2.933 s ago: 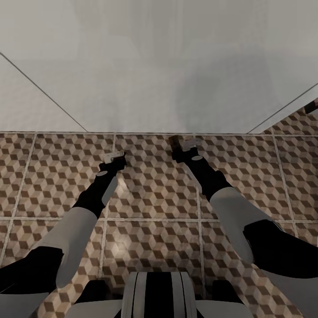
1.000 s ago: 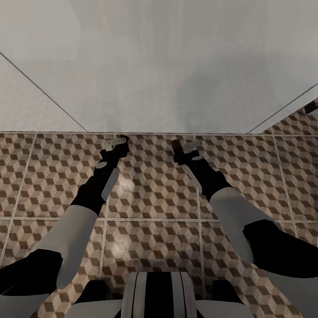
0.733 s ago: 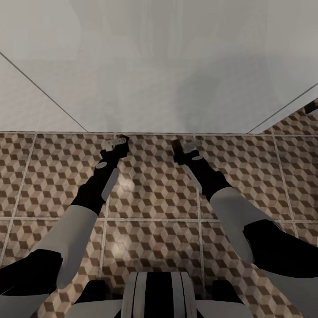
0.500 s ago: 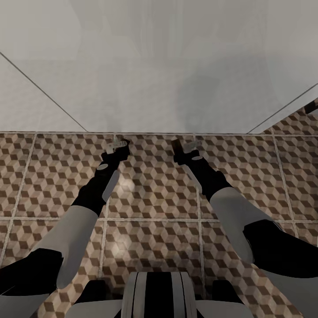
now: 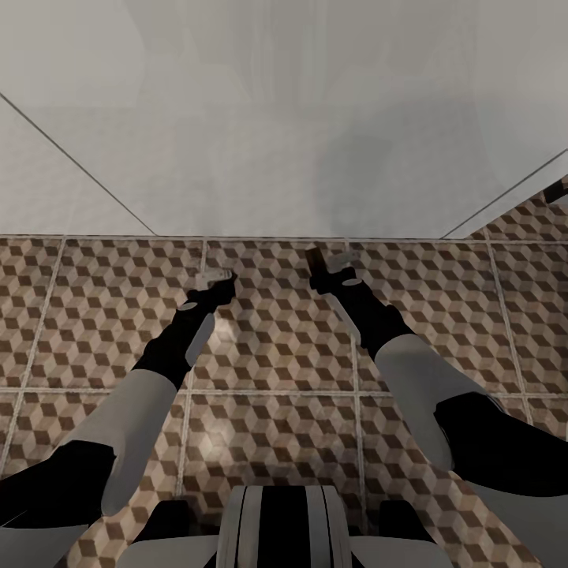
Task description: Take the four mousetraps from the cabinet in the bathroom and place them on the bathroom floor. Make sure all four end up on the same floor surface, and ensure that at least two of them are either under or directly next to the same bathroom sink.
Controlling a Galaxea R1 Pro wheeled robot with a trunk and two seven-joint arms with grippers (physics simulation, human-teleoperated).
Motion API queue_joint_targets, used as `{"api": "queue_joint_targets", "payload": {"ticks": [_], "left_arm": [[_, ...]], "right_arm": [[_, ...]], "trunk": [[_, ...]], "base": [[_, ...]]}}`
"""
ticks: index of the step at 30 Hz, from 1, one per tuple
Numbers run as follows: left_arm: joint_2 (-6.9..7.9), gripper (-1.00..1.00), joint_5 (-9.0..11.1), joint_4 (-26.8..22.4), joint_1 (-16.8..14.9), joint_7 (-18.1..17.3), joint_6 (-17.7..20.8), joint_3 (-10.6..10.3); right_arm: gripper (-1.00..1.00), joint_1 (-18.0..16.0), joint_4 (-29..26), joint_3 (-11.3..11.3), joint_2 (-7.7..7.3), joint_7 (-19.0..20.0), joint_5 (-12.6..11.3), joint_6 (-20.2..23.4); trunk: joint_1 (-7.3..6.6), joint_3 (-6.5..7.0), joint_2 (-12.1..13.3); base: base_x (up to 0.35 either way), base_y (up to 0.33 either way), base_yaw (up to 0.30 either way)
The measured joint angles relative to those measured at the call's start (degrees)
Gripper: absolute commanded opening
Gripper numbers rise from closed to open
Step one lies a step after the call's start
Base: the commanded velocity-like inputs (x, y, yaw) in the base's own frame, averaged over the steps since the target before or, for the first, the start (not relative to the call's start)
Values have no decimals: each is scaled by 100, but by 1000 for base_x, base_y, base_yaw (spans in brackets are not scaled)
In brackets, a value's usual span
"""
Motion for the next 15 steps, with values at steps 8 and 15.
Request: {"api": "queue_joint_targets", "payload": {"ticks": [8, 15], "left_arm": [[0, -100, 1, 2, 0, -3, 11, 1], [0, -100, -6, -33, 0, -3, 0, 0]], "right_arm": [[-100, -1, -24, 2, 0, 8, 0, -9], [-100, -1, -30, 2, -1, 12, 0, -9]], "trunk": [[0, 0, 0], [0, 0, 0]], "base": [[0, 0, 0], [0, 0, 0]]}}
